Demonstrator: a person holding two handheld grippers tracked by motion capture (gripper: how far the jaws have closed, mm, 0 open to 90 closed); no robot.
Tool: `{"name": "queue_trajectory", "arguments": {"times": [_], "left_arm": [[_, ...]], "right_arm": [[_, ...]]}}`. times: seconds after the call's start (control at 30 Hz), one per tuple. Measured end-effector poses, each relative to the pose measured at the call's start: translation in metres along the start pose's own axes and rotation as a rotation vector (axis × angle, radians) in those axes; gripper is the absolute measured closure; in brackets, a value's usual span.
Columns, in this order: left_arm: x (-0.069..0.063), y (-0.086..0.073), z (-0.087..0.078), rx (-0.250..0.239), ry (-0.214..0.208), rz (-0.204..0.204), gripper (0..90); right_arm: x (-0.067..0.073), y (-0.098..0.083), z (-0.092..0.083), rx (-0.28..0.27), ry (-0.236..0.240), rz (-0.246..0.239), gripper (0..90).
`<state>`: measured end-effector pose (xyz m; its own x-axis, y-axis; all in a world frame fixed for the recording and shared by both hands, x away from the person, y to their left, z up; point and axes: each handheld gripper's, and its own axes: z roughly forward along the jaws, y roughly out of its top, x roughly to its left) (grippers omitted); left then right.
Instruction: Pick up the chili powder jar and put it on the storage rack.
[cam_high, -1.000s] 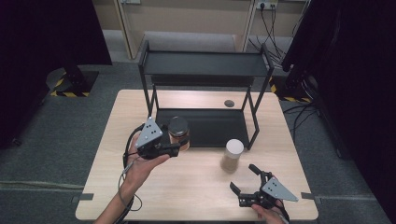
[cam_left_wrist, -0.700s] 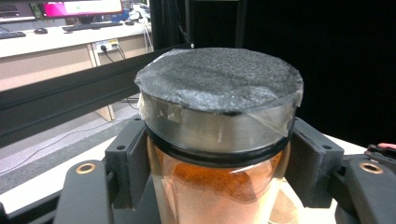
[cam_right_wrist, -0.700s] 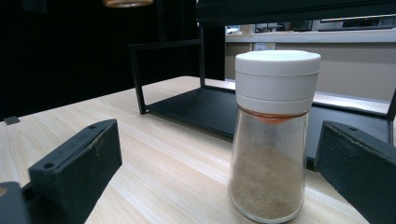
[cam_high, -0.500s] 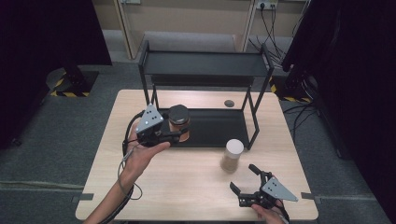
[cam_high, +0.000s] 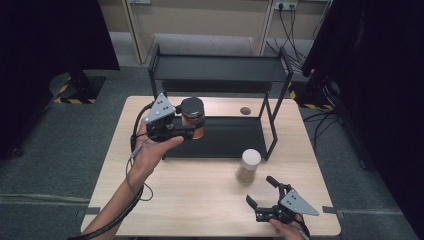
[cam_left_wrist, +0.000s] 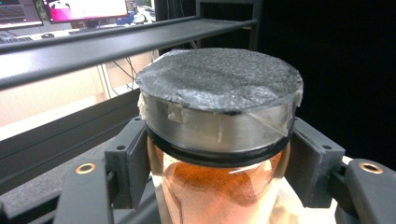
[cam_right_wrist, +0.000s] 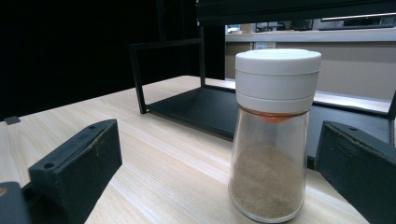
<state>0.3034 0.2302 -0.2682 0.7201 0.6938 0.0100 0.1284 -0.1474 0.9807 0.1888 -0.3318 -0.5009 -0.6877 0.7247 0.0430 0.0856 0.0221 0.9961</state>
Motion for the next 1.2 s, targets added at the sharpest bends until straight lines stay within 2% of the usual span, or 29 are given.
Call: {"name": "queue_trajectory", "arguments": {"times": [0.23,1.2], "left_arm": [[0.007,0.016,0.002,0.008,0.030,-0.001,31.7],[0.026,0.075,0.007,0.002,0.083,-0.028,31.7]], "right_arm": [[-0.001,0.000,0.000,-0.001,0.002,0.002,1.0],[-0.001,0.000,-0.001,-0.001,0.008,-0.001,1.0]]}}
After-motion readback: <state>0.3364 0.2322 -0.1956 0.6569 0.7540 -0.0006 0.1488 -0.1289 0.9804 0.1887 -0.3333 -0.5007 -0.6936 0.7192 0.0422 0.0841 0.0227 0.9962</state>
